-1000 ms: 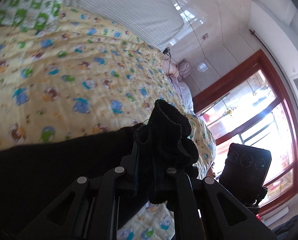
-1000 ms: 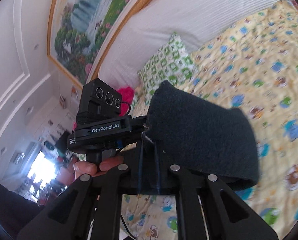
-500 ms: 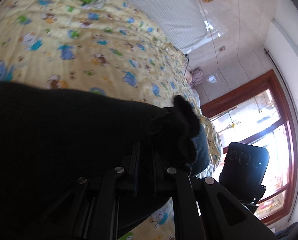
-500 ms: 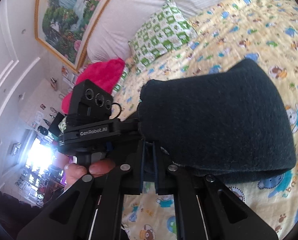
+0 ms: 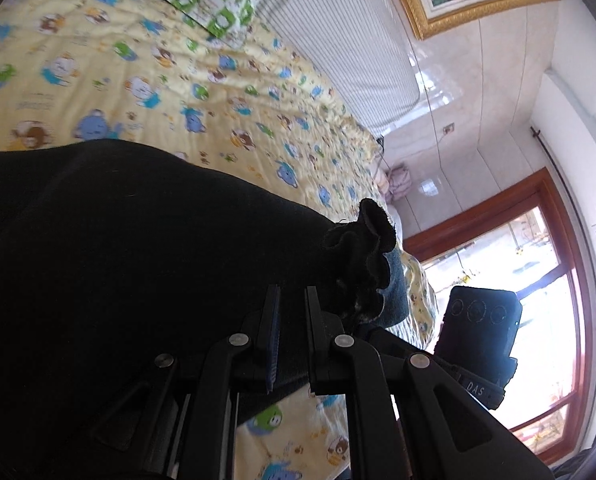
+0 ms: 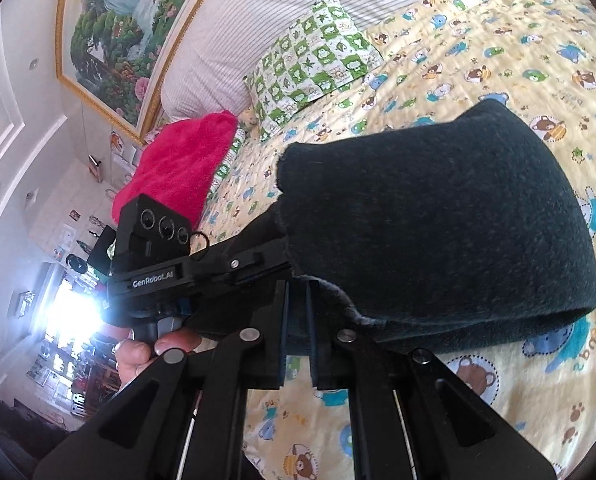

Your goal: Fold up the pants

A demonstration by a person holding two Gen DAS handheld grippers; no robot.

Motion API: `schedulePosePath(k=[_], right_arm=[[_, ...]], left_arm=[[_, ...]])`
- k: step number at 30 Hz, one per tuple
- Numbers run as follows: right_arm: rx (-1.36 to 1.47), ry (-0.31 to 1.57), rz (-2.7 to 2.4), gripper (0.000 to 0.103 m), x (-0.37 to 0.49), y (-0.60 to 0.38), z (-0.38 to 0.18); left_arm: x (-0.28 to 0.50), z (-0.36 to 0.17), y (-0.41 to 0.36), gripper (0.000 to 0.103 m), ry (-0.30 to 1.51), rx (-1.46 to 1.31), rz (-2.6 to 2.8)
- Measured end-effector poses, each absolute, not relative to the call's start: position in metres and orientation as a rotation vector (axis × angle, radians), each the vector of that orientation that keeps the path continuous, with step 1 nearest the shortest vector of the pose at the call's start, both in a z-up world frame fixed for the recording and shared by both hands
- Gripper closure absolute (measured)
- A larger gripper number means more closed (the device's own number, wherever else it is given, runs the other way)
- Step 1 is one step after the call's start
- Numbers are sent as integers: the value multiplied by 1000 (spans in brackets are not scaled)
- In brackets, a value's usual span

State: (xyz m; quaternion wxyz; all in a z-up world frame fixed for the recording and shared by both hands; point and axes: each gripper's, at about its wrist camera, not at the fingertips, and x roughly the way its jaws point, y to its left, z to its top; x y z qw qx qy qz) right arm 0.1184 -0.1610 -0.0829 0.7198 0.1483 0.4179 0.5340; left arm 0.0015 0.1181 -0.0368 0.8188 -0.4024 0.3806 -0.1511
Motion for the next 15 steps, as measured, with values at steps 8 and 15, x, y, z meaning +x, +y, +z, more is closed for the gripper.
schedulePosePath(k=[8,15], right_arm=[[313,917,1212,89,108,-153,-74],[250,902,1261,89,94,-132,-64]], left_arm=[[-31,-19,135,89,750,-873,-258],[-63,-5,160,85,690,-894,-169]])
